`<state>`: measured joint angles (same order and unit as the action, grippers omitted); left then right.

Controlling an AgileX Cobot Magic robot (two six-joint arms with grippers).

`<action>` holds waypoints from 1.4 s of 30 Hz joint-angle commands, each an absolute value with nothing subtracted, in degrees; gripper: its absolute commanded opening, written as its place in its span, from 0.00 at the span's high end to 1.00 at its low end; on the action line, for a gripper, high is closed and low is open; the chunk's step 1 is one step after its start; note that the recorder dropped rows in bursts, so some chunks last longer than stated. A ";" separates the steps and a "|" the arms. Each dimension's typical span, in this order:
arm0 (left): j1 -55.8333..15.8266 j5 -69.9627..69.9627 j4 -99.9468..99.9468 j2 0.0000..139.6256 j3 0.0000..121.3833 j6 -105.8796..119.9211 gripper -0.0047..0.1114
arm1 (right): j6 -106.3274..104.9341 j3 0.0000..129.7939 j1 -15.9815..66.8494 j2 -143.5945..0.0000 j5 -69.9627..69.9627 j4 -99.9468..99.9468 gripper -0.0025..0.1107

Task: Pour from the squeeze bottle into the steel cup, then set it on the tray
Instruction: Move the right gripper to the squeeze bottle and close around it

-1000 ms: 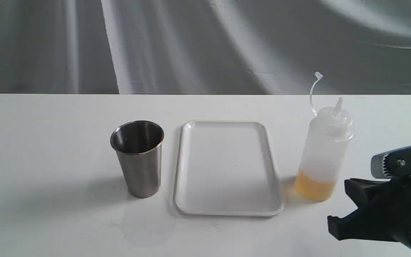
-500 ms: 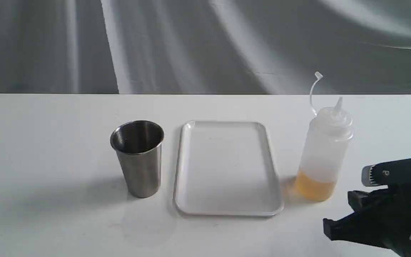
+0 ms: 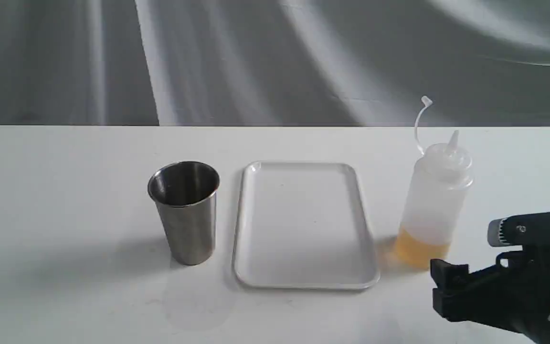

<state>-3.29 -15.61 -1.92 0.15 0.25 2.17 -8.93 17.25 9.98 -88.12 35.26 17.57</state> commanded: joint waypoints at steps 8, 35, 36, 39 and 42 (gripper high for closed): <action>-3.62 -15.22 -1.88 0.00 0.00 1.96 0.96 | -8.56 17.21 9.82 -88.23 35.47 17.60 0.14; -3.62 -15.22 -1.88 0.00 0.00 1.97 0.96 | -8.54 33.38 7.50 -105.40 36.94 21.68 0.14; -3.62 -15.22 -1.88 0.00 0.00 1.97 0.96 | -8.69 34.00 6.95 -105.92 36.94 21.39 0.14; -3.62 -15.22 -1.88 0.00 0.00 1.86 0.96 | -8.58 35.64 5.31 -106.44 36.73 20.48 0.14; -3.62 -15.22 -1.88 0.00 0.00 1.86 0.96 | -8.58 36.50 4.47 -106.44 36.95 19.94 0.14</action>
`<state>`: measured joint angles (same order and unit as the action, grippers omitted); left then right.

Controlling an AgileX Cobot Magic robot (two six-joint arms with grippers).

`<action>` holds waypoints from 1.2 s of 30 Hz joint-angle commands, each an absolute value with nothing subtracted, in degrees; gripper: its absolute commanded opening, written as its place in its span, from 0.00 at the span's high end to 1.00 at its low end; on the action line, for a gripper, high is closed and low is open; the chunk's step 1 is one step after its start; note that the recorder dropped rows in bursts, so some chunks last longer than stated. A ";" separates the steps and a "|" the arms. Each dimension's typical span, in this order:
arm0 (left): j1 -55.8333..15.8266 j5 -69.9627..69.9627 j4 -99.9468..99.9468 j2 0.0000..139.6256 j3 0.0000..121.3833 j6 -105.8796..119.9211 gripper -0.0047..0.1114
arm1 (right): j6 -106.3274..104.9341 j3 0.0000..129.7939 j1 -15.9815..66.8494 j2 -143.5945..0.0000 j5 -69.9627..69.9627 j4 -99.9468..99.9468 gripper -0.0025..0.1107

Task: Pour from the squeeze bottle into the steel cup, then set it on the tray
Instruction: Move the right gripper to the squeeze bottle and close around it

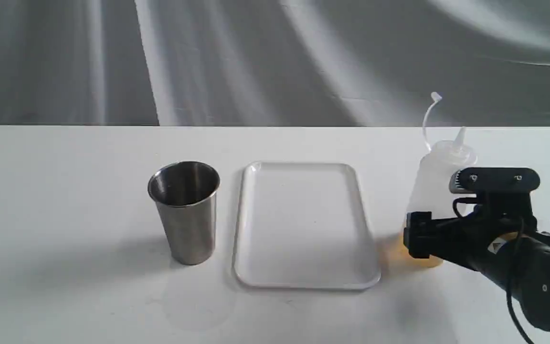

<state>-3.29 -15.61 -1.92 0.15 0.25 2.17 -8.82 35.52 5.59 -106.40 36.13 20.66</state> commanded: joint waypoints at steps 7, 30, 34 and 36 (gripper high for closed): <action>-3.62 -15.22 -1.88 0.00 0.00 1.86 0.96 | -8.58 37.79 4.49 -106.44 37.40 20.15 0.14; -3.62 -15.22 -1.88 0.00 0.00 1.89 0.96 | -8.58 44.83 4.49 -111.89 35.66 19.22 0.14; -3.62 -15.22 -1.88 0.00 0.00 2.01 0.96 | -8.59 44.83 4.49 -111.89 35.66 19.22 0.20; -3.62 -15.22 -1.88 0.00 0.00 2.01 0.96 | -8.59 44.83 4.49 -111.89 35.66 19.22 0.30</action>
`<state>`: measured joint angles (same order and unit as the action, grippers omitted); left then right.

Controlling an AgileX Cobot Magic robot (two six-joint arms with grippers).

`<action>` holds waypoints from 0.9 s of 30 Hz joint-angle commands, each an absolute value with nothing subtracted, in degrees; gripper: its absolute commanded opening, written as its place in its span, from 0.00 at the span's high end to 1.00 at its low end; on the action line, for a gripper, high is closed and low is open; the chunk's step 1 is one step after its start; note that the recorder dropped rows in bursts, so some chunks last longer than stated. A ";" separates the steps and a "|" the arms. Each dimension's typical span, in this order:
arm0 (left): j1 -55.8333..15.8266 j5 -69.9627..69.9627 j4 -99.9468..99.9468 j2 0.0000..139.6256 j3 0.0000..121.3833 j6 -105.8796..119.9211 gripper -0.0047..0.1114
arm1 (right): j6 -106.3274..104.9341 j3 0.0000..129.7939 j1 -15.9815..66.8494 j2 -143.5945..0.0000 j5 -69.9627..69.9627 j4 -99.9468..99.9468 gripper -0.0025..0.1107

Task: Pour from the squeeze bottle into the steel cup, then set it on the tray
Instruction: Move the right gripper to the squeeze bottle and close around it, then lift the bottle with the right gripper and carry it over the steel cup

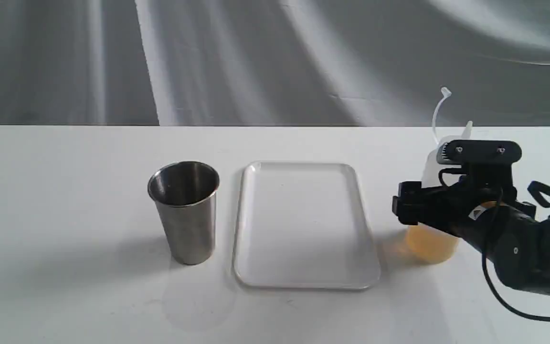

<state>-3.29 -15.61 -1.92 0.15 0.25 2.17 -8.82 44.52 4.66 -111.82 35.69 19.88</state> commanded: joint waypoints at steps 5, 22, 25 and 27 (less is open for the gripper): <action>-3.62 -15.22 -1.88 0.00 0.00 2.01 0.96 | -8.59 44.83 4.49 -111.89 35.66 19.22 0.56; -3.62 -15.22 -1.88 0.00 0.00 1.99 0.96 | -8.68 44.83 4.59 -99.16 24.54 16.95 0.85; -3.62 -15.22 -1.88 0.00 0.00 1.99 0.96 | -9.92 44.83 4.59 -93.93 20.74 16.95 0.85; -3.62 -15.22 -1.88 0.00 0.00 1.99 0.96 | -11.00 44.83 4.59 -91.12 18.98 16.23 0.85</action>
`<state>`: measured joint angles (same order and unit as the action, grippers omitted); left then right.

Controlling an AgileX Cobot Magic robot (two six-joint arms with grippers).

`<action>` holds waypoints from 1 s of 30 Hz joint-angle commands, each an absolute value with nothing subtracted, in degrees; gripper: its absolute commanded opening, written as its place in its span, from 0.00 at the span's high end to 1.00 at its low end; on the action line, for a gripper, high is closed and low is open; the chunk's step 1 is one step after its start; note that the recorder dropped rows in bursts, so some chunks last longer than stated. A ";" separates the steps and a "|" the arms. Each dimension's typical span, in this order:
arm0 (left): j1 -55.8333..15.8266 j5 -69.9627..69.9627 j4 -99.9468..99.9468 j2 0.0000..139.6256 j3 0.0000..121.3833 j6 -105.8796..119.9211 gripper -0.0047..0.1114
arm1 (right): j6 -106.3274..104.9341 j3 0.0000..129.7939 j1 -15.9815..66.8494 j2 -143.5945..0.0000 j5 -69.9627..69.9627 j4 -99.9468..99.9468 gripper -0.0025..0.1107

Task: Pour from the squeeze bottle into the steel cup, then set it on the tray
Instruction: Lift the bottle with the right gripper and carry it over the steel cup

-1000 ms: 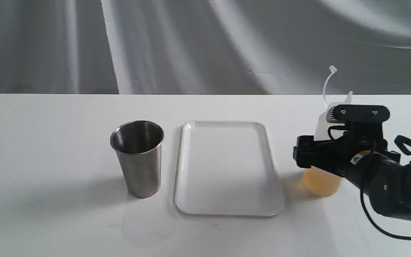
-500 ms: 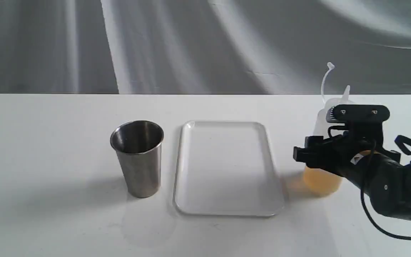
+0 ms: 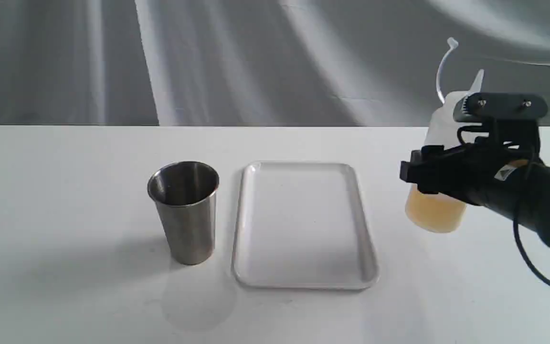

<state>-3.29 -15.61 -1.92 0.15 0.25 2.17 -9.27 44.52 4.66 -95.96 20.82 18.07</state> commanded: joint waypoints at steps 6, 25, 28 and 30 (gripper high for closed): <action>-3.62 -15.22 -1.88 0.00 0.00 1.85 0.96 | -11.54 44.83 4.59 -82.09 10.24 9.71 0.85; -3.62 -15.22 -1.88 0.00 0.00 1.97 0.96 | 9.54 68.32 11.57 -80.30 -19.28 -19.80 0.85; -3.62 -15.22 -1.88 0.00 0.00 1.97 0.96 | 10.70 71.94 14.61 -82.67 -22.62 -24.81 0.85; -3.62 -15.22 -1.88 0.00 0.00 1.97 0.96 | 14.97 74.97 17.12 -84.91 -27.46 -31.43 0.85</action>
<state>-3.29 -15.61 -1.92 0.15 0.25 2.17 12.44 72.84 15.58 -83.54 -25.08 -26.12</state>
